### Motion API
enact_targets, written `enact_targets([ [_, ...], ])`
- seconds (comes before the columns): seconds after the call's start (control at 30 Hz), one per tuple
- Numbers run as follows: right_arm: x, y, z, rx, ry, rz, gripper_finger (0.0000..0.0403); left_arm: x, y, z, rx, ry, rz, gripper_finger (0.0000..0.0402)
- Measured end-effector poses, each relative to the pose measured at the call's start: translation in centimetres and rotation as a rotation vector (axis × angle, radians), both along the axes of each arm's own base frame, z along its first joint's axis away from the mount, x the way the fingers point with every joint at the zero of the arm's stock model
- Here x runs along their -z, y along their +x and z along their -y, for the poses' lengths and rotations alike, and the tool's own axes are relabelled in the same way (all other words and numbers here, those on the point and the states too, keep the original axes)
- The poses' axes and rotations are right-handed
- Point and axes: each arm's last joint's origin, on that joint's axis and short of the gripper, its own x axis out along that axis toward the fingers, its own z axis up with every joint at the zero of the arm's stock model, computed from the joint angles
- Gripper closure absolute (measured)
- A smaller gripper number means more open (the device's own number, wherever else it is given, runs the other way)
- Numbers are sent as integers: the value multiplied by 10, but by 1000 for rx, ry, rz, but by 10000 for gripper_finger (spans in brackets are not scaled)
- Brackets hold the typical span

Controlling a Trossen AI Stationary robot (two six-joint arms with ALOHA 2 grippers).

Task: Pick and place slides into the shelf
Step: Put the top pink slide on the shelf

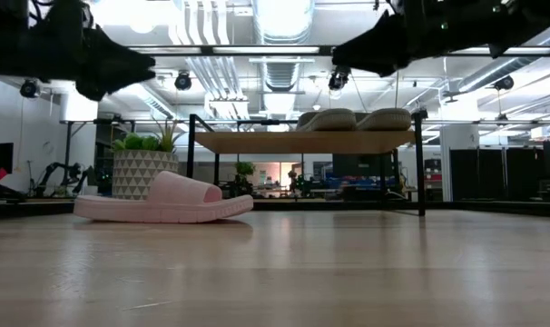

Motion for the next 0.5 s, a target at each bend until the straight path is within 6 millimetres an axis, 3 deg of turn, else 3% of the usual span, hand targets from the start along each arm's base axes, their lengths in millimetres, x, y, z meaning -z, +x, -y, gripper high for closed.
enact_targets([
  [0.33,-1,0,2,50,-12,0,202,19,10,3,62,-564,30,194],
  [0.5,-6,2,1,50,-13,14,202,20,16,3,84,-650,-30,194],
])
